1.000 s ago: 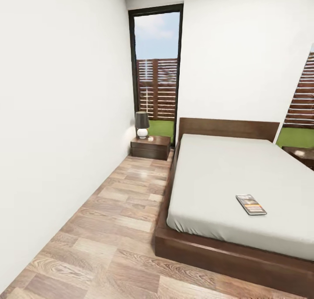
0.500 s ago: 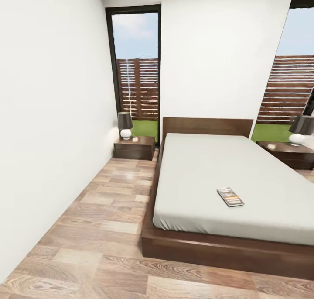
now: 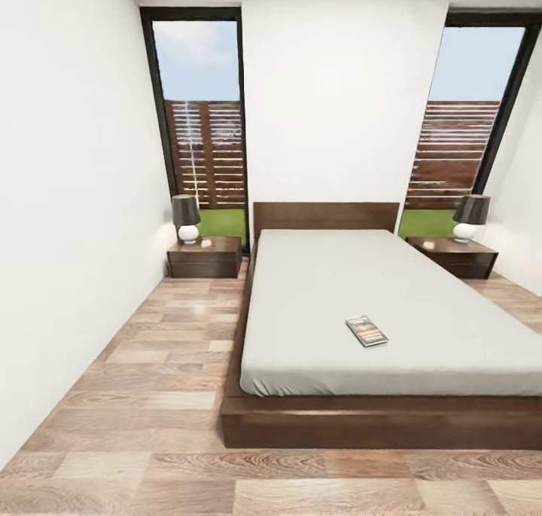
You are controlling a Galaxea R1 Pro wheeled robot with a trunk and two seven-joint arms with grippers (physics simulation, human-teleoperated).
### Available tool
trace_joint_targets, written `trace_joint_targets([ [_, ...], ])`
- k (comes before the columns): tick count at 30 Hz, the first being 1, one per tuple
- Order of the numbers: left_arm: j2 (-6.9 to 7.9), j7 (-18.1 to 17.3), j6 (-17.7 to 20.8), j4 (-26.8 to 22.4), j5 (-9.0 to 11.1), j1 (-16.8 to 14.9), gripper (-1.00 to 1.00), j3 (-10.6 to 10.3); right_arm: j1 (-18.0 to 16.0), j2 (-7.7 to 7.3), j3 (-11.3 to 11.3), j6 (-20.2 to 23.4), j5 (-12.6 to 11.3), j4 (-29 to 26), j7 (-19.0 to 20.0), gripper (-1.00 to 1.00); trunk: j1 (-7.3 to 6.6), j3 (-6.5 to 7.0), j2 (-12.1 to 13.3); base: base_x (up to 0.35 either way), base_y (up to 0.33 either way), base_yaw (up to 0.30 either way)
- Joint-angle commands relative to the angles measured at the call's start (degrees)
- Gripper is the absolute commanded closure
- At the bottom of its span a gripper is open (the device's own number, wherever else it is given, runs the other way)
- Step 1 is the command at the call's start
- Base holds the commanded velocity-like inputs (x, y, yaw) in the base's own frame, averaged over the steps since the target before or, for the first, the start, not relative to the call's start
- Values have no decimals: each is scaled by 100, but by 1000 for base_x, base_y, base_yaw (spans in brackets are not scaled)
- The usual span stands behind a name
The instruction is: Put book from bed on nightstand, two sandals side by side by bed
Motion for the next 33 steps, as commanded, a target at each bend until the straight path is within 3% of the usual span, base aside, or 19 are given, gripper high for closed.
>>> trace_joint_targets([
  [1, 0, -3, 5, -6, 0, 1, -100, 3, -2, 0, -5, 5, -3, 2, 2, -100, 0, -3, -2, 0, 0, -251],
  [7, 0, -3, 3, -44, 0, 1, -100, 3, -3, 0, -5, -1, -6, -5, 2, -100, 0, 1, -2, 0, 0, -255],
  [15, 7, -3, -32, -471, -11, 1, -100, 3, -2, -2, -18, -9, -2, -28, 2, -100, 0, 2, -2, 0, 0, -244],
  [20, 21, -3, -346, -1017, -23, 1, -100, 2, -2, -10, -70, -131, -2, -122, 9, -100, 0, 2, -2, 0, 0, -195],
  [21, 21, -3, -683, -1413, -25, 1, -100, 2, -5, -19, -93, -449, -2, -415, 22, -100, 0, 2, -2, 0, 0, -65],
  [33, -2, -14, -940, -1883, -14, -6, -100, -1, -2, -33, -110, -864, -2, -834, 54, -100, 0, 2, -2, 0, 0, -14],
])
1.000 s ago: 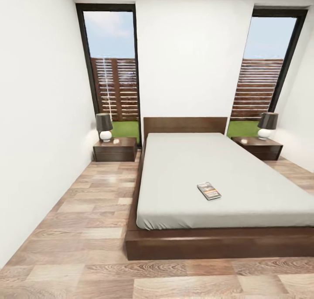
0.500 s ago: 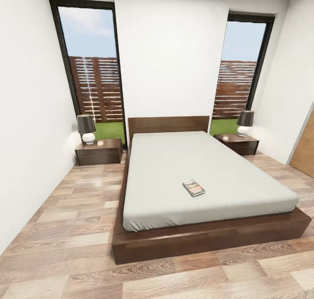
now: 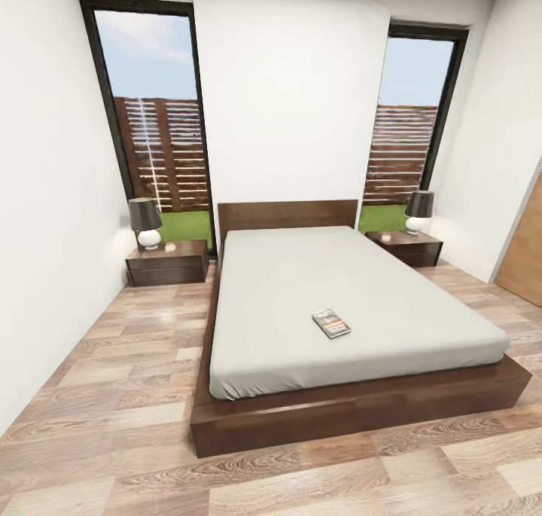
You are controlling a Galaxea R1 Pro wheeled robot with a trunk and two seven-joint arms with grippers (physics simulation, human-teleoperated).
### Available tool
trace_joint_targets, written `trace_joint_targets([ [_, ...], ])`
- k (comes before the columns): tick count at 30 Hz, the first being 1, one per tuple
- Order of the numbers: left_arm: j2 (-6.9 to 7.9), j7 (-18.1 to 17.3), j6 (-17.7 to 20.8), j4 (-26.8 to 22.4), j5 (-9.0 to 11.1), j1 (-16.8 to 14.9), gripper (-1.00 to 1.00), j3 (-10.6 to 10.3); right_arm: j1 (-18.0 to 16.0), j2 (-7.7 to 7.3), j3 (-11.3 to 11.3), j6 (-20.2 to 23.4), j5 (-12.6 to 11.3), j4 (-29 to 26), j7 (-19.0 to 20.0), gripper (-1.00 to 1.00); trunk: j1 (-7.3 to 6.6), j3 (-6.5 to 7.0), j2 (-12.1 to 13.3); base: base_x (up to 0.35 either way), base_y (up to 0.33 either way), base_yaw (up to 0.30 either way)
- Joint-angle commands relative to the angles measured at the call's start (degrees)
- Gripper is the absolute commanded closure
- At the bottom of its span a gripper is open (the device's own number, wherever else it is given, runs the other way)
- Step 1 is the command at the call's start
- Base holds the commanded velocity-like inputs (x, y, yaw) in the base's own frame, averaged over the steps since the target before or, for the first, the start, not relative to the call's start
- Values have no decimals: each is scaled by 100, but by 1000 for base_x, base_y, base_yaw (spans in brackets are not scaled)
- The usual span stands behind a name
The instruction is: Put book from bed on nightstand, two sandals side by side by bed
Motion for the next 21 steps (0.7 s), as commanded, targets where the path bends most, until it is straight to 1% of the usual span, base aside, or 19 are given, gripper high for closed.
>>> trace_joint_targets([
  [1, 0, -6, -11, -58, -2, 0, -100, 1, -1, 0, -15, -22, -2, -59, 7, -100, 0, -5, -3, 0, 0, -1],
  [6, -7, -7, -8, -609, -2, -7, -100, 3, -1, -9, -15, -32, -2, -661, 0, -100, 0, -5, -3, 0, 0, 0],
  [7, -11, 1, -9, -869, 1, -8, -100, 0, -4, -15, -15, -31, -2, -859, -13, -100, 0, -5, -3, 0, 0, 0],
  [10, -9, 11, -13, -1178, 14, -9, -100, 4, -11, -20, -27, -29, -2, -1040, -35, -100, 0, -5, -3, 0, 0, 0],
  [14, -4, 7, -31, -1308, 20, -10, -100, 4, -13, -23, -35, -30, -2, -1108, -36, -100, 0, -5, -3, 0, 0, 0],
  [21, 27, 10, -151, -1323, 20, -9, -100, 21, -13, -27, -49, -26, -4, -1137, -6, -100, 0, -5, -3, 0, 0, 0],
])
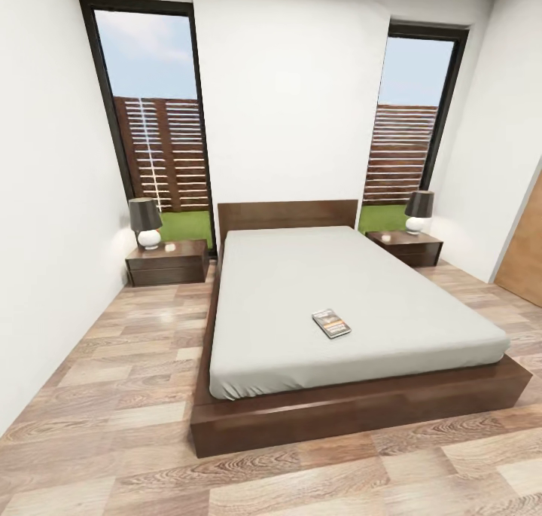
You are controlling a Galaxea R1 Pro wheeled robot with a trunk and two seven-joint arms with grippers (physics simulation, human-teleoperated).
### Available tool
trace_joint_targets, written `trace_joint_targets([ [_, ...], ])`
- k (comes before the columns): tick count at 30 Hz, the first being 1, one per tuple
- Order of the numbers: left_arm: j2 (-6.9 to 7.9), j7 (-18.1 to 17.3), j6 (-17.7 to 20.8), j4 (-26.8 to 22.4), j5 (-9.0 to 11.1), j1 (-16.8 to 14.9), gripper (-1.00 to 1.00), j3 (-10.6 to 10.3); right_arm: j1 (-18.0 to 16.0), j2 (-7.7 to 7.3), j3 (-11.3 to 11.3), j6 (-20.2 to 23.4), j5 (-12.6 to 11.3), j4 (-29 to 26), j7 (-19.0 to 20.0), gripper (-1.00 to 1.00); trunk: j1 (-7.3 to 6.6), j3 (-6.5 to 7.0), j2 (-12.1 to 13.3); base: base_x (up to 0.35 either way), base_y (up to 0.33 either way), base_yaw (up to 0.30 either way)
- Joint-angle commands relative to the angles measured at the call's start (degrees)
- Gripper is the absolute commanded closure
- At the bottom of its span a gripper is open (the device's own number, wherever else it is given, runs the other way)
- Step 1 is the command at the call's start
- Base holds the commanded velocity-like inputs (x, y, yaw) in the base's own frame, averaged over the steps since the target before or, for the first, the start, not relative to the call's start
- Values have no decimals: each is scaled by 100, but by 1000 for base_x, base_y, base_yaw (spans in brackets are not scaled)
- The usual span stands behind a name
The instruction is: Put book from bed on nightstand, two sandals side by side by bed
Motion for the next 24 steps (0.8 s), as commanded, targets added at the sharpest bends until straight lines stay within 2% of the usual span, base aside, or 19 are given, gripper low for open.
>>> trace_joint_targets([
  [1, 0, -3, -19, 3, -4, -1, -100, 5, -3, 1, -23, -17, -8, 2, 2, -100, 0, -5, -3, 0, 0, 0],
  [5, 1, -8, -27, 15, -26, 0, -100, -11, 0, 2, -143, -9, -147, -25, -16, -100, 0, -5, -3, 0, 0, 0],
  [8, -4, -9, -29, 18, -29, 0, -100, -17, -2, 7, -341, -10, -397, -55, -23, -100, 0, -5, -3, 0, 0, -60],
  [10, -6, -8, -24, 19, -27, 0, -100, -19, -3, 8, -395, -9, -479, -66, -21, -100, 0, -5, -3, 0, 0, -203],
  [24, 3, -5, -29, 20, 36, 0, -100, 12, -1, 1, -440, -12, -539, -76, -24, -100, 0, -5, -3, 0, 0, -224],
])
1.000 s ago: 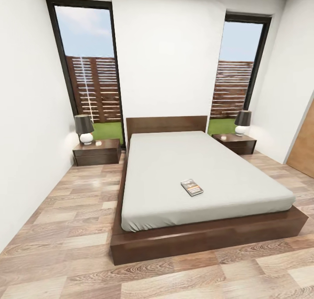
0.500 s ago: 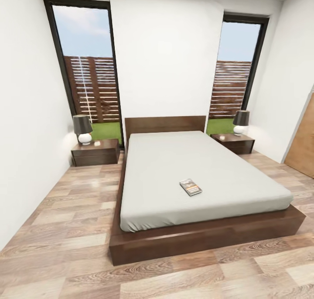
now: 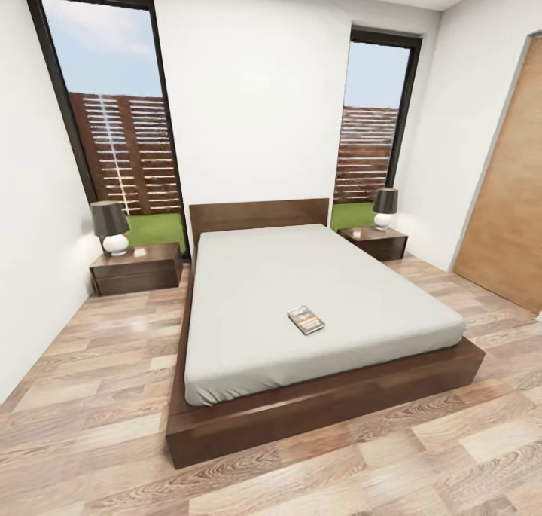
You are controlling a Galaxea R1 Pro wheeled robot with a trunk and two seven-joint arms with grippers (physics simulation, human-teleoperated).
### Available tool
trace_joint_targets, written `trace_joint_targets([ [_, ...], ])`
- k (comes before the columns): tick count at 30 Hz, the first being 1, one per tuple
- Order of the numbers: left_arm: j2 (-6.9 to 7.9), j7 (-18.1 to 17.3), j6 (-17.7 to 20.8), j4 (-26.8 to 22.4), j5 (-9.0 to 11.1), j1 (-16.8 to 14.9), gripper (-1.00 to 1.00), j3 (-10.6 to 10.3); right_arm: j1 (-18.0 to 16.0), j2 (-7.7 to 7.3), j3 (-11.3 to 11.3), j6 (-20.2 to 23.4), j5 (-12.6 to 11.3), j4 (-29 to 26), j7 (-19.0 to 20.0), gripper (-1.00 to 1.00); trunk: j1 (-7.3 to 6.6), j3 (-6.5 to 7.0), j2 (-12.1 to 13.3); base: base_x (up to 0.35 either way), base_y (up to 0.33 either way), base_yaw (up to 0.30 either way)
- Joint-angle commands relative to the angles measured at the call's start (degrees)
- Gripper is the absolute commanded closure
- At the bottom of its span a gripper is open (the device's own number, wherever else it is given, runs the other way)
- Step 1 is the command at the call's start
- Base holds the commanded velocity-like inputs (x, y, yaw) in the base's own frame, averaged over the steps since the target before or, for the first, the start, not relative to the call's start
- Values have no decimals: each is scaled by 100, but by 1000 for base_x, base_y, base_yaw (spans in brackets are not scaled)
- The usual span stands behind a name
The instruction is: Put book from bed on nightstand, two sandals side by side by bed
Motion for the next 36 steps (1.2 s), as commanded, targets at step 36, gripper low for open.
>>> trace_joint_targets([
  [36, -11, -13, -7, 24, 4, 2, -100, -6, -5, -1, -533, -19, -57, -2, 2, -100, 0, -5, -3, 0, 0, -159],
])
